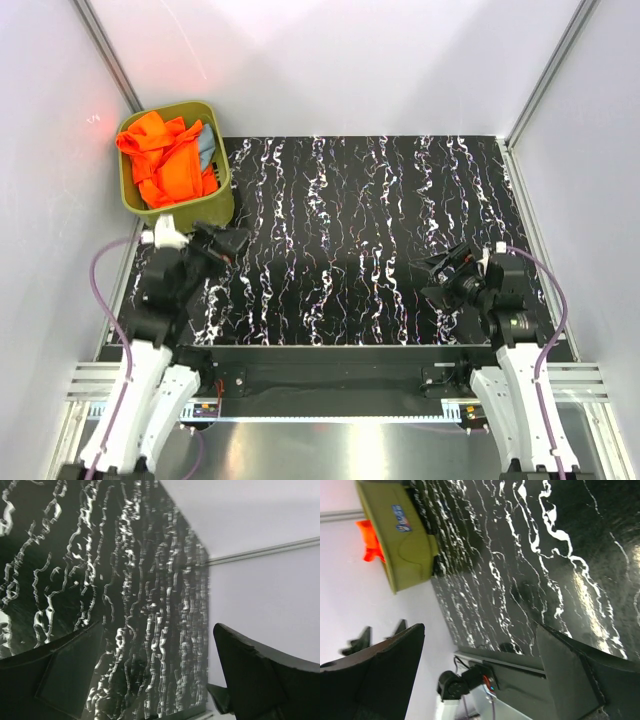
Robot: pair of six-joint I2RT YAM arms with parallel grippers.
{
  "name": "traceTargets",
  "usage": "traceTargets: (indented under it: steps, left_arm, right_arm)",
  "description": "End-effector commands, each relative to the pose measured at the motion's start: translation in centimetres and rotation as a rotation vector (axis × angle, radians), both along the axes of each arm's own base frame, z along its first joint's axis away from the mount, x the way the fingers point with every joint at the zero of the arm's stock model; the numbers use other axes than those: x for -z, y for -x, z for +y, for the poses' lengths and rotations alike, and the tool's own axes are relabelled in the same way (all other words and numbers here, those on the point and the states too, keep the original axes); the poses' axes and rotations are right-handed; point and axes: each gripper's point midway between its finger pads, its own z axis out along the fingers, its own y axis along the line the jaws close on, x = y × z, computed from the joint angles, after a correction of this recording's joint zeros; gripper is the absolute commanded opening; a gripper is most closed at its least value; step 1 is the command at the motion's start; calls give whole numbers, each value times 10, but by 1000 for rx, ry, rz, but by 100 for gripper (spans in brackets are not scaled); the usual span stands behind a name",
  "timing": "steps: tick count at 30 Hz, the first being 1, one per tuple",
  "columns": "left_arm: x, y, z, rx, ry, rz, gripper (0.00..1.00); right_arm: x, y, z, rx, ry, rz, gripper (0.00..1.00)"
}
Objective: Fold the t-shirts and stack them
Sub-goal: Grab the tshirt from the pile
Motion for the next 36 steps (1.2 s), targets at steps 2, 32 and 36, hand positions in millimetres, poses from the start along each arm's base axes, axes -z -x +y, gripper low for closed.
traceTargets:
  steps: [2,32,36]
  left_arm:
    - [-31,-22,8,28,-217,13,99]
    - [0,-354,272,-840,-125,87,97]
    - [1,-374,288,-931,-50,-32,92]
  right_arm:
    - [-10,5,-7,-45,117,21,100]
    - [-58,-90,-56,-29,513,-35,100]
    - [-57,-110,-63,10,532,-29,100]
